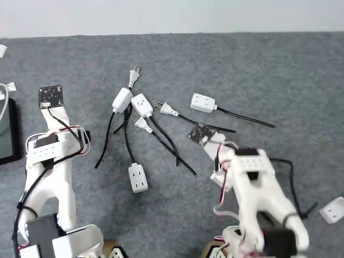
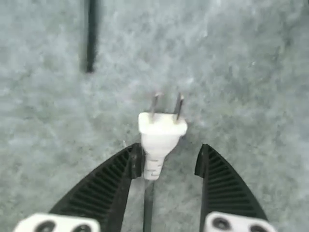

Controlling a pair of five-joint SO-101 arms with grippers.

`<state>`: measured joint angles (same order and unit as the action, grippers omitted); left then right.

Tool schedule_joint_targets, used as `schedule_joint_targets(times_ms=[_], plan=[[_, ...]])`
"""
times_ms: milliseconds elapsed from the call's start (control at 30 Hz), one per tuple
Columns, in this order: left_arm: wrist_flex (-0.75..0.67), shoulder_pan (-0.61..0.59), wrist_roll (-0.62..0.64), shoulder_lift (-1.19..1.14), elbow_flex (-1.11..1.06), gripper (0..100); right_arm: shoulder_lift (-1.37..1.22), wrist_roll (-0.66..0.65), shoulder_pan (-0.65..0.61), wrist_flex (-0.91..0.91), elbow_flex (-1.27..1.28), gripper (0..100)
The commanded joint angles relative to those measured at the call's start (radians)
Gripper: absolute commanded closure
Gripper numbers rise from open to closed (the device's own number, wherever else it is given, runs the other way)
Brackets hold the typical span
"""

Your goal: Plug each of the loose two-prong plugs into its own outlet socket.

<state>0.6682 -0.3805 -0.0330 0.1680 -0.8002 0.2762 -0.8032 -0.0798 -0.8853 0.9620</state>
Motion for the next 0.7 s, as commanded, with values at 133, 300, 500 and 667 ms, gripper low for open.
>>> schedule_joint_targets(times_ms=[133,300,500,667], plan=[[0.006,0.008,-0.015,0.005,0.050,78,-0.214,0.025,-0.002,-0.117,-0.269,82.9],[0.006,0.008,-0.015,0.005,0.050,78,-0.217,0.018,0.001,-0.062,-0.272,98.0],[0.006,0.009,-0.015,0.005,0.050,78,-0.173,-0.242,-0.036,-0.007,-0.267,99.0],[0.006,0.009,-0.015,0.005,0.050,78,-0.139,-0.821,-0.045,-0.088,-0.235,99.0]])
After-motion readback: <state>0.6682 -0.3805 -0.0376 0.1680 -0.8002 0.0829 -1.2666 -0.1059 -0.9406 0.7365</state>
